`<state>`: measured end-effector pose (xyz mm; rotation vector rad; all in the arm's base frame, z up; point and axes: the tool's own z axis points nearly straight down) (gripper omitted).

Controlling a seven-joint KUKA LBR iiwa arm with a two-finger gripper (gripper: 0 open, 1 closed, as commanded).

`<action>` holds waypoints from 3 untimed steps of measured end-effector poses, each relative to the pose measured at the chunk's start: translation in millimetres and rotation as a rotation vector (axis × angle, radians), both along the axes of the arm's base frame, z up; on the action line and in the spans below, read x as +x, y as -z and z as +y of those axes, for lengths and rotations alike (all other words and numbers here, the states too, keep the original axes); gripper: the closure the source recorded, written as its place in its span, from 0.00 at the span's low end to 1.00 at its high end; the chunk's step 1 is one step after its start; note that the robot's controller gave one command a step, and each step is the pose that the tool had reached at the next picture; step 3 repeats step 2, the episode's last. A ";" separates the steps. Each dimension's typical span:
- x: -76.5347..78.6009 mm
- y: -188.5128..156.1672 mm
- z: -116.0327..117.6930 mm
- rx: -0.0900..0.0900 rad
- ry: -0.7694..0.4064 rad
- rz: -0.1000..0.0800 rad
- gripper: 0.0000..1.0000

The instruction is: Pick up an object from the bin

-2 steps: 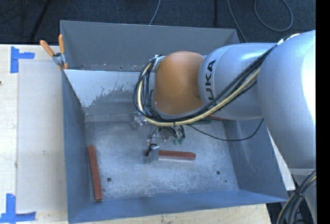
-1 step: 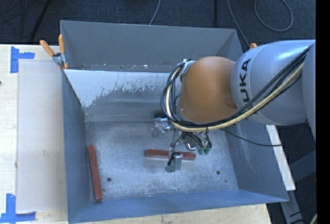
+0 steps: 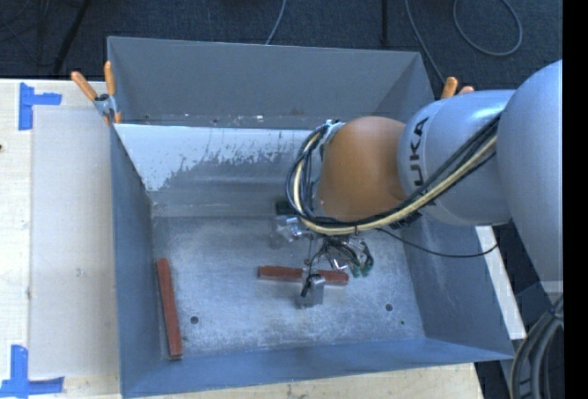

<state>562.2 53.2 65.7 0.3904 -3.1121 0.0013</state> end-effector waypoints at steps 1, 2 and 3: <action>0.7 -3.9 1.2 0.002 0.003 -0.004 1.00; 12.4 -134.6 -22.2 0.001 -0.007 -0.014 1.00; 12.4 -134.6 -22.2 0.001 -0.007 -0.014 1.00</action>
Offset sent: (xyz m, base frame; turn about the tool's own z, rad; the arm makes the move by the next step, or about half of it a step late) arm 0.0000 0.0000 0.0000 0.0000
